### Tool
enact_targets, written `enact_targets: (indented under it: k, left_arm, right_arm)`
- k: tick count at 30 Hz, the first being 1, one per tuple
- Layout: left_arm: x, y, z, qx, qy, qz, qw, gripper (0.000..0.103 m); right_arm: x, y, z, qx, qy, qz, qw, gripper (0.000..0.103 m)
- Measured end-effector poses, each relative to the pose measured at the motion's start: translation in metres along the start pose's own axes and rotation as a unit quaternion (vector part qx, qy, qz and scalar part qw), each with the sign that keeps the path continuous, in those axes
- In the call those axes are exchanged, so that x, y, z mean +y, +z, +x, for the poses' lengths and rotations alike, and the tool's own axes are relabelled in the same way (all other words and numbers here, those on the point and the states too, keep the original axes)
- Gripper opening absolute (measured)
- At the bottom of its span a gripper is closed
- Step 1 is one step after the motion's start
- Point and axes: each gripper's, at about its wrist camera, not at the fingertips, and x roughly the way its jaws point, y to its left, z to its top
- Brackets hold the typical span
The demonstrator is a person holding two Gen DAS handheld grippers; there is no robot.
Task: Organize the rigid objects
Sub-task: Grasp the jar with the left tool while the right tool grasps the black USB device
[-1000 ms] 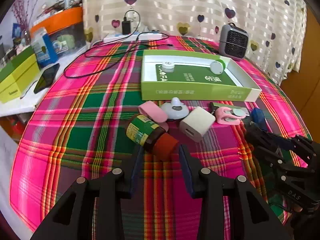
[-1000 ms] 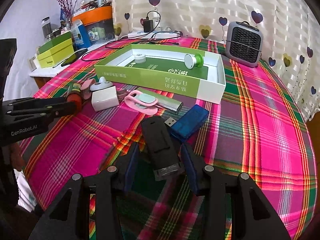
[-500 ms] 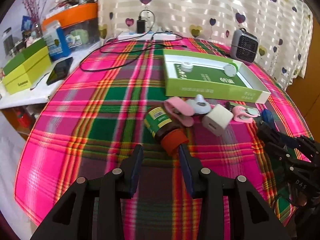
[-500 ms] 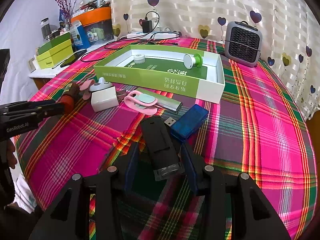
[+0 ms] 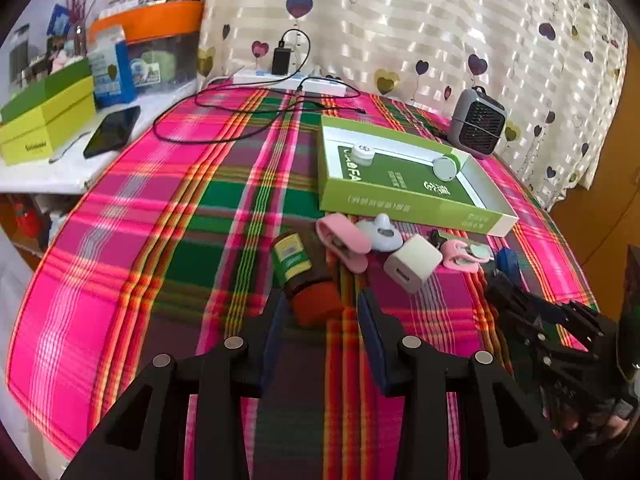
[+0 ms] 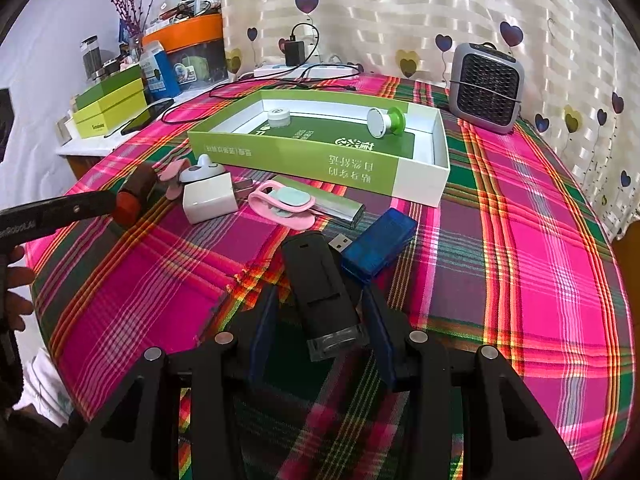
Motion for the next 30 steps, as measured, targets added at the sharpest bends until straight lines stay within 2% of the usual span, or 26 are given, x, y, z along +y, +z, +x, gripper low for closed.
enact_targets:
  k: [10,19,30]
  left_arm:
    - [0.004,0.013,0.025,0.015,0.038,-0.018,0.9990,0.036]
    - [0.011,0.013,0.037,0.028,0.034,-0.027,0.9987,0.036]
    - [0.010,0.015,0.041,0.020,0.032,-0.010,0.9992,0.036]
  right_arm:
    - [0.000,0.000,0.000,-0.001,0.003,0.001,1.000,0.044]
    - [0.000,0.000,0.000,-0.002,0.002,0.000,1.000,0.044]
    - [0.001,0.001,0.002,-0.002,-0.002,0.000,1.000,0.044]
